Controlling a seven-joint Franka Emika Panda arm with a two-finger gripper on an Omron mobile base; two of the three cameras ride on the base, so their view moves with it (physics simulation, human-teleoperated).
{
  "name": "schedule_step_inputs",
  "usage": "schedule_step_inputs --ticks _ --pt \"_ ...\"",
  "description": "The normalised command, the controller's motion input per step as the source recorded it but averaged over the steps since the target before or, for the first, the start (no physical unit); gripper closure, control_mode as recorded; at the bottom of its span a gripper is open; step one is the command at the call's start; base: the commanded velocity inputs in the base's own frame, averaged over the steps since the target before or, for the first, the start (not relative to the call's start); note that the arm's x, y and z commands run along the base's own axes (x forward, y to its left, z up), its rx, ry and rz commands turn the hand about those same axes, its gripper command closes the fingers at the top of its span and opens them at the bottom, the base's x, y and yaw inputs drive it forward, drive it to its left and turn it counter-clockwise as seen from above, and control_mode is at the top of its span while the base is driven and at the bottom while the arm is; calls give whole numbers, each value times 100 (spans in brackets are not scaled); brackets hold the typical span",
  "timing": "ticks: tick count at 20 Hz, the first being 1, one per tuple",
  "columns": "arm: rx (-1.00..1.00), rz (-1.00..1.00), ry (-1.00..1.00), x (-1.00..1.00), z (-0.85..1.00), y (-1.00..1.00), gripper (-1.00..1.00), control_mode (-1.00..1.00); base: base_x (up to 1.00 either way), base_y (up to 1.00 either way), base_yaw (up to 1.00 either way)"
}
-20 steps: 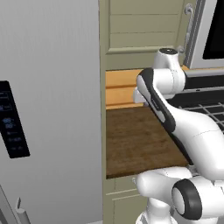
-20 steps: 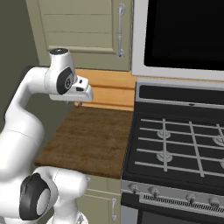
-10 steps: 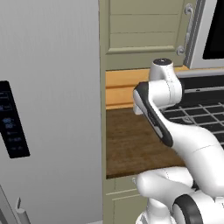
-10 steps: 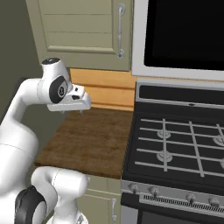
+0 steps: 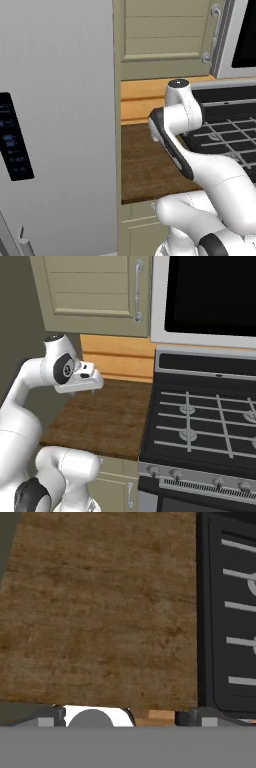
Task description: Take a straw from the drawer in front and place it inside the glass cup on the dining counter.
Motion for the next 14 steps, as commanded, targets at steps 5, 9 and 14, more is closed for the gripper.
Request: schedule_step_inputs --ticks 5,9,14 --pt "0 0 0 0 0 0 -100 100 -72 0 0" --pt "0 0 0 0 0 0 -100 100 -46 -37 0" --pt "0 0 0 0 0 0 -100 100 -6 -84 0"
